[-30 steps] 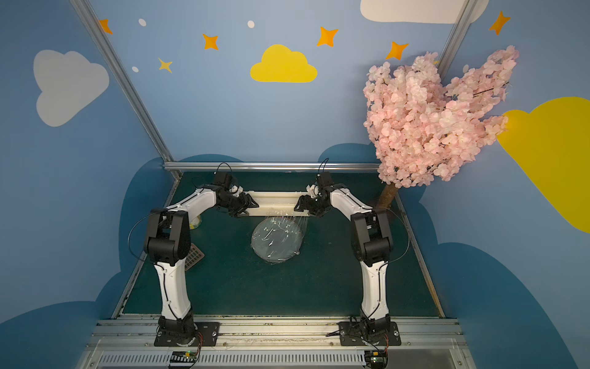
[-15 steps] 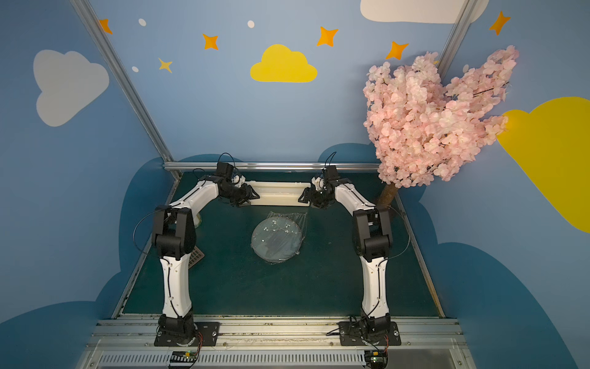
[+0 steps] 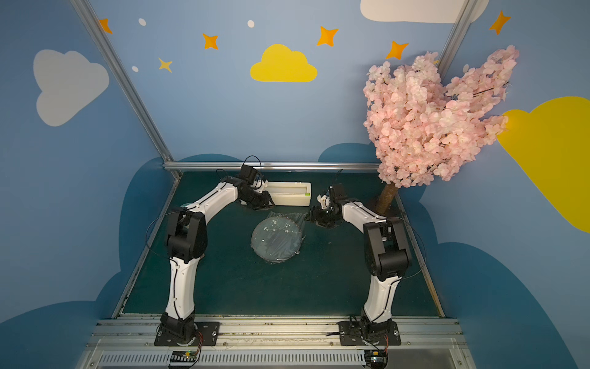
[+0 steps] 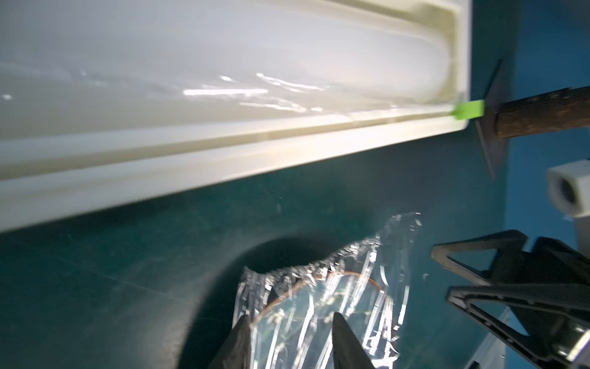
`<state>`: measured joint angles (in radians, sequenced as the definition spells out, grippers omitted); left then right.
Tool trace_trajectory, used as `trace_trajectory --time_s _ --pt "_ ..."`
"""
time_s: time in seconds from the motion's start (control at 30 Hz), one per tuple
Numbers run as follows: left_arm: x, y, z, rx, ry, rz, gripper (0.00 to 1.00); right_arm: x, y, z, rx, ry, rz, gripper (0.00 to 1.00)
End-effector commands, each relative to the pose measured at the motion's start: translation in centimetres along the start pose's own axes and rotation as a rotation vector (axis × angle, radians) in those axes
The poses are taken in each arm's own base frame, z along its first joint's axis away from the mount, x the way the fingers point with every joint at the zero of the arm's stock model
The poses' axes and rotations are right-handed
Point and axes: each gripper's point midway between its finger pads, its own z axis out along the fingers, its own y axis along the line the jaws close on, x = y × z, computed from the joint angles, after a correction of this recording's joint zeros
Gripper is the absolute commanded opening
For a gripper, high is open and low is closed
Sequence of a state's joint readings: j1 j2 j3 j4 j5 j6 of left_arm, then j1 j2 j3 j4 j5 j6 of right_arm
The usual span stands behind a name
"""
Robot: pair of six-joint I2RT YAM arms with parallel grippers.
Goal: Wrap the plate with plastic wrap
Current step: Cover the plate with plastic wrap.
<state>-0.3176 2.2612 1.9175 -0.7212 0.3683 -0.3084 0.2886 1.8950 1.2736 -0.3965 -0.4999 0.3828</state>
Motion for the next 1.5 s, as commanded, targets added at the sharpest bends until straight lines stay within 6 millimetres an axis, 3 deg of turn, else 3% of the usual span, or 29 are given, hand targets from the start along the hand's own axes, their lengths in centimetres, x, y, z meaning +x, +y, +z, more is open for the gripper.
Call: trace_trajectory --time_s 0.0,0.47,1.2,1.33,1.47 --pt "0.2 1.6 0.2 -0.06 0.045 0.015 0.39 -0.8 0.2 0.0 -0.022 -0.027 -0.019 0.66" --pt "0.5 0.5 2.6 0.133 0.106 -0.072 0.39 -1.0 0.1 0.8 -0.035 -0.011 -0.008 0.66" --pt "1.6 1.6 4.3 0.093 0.142 -0.065 0.37 -1.3 0.4 0.8 -0.049 -0.013 -0.005 0.65" --pt "1.7 1.8 4.3 0.079 0.141 -0.057 0.28 -1.4 0.4 0.9 -0.051 -0.013 -0.003 0.65" --pt "1.4 1.6 4.2 0.074 0.133 -0.056 0.1 -1.4 0.5 1.0 -0.058 -0.012 0.0 0.62"
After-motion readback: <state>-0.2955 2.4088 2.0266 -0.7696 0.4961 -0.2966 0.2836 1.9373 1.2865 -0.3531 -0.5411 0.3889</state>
